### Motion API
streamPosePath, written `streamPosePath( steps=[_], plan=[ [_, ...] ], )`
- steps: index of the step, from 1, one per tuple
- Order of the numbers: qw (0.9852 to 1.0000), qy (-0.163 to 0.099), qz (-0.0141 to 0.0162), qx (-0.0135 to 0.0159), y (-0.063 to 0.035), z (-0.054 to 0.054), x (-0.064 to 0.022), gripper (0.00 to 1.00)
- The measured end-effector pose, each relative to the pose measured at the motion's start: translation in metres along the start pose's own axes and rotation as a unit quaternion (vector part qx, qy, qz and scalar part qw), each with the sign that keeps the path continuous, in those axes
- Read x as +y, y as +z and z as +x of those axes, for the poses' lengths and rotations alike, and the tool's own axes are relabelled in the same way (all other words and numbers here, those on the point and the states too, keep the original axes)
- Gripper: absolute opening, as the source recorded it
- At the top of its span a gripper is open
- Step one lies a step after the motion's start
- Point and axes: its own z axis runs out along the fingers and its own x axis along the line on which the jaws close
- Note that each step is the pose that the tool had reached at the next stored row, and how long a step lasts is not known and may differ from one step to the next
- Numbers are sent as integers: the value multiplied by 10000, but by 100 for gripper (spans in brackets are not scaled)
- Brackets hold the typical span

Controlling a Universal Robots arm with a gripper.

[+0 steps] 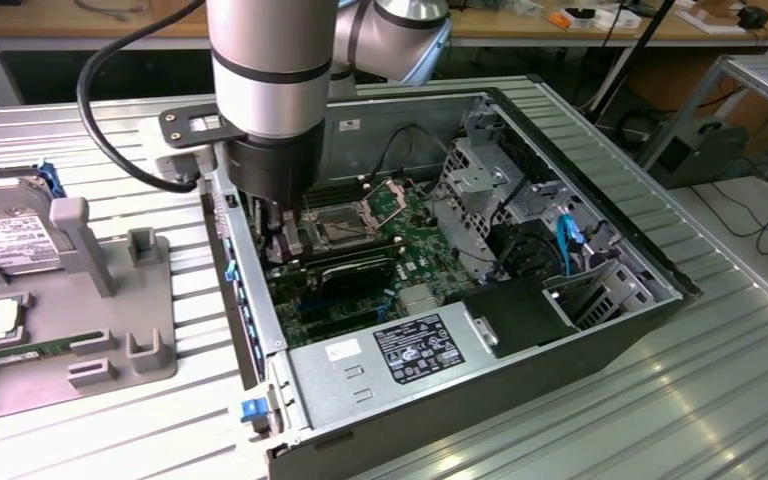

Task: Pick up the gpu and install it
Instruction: 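Press down on the gpu until it lock into place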

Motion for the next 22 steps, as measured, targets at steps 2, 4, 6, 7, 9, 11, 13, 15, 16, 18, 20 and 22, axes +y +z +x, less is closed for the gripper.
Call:
streamPosePath(
  steps=[2, 4, 6, 7, 9, 11, 13, 15, 16, 18, 20, 22],
  plan=[
    [10000, 5, 0, -4, 0, 0, 8, 11],
    [10000, 13, 1, -13, 0, -2, 25, 11],
    [10000, 26, 2, -18, 1, -3, 44, 11],
    [10000, 28, 2, -19, 1, -4, 46, 11],
    [10000, 28, 2, -19, 1, -3, 48, 11],
    [10000, 29, 2, -19, 1, -3, 49, 11],
    [10000, 51, 3, -19, 1, -4, 57, 11],
    [10000, 53, 3, -21, 0, -4, 58, 11],
    [10000, 53, 3, -21, -2, -4, 58, 11],
    [10000, 53, 1, -19, -14, -4, 58, 11],
    [10000, 55, 3, -21, -60, -5, 57, 11],
    [10000, 64, 2, -20, -62, -5, 59, 11]
  ],
)
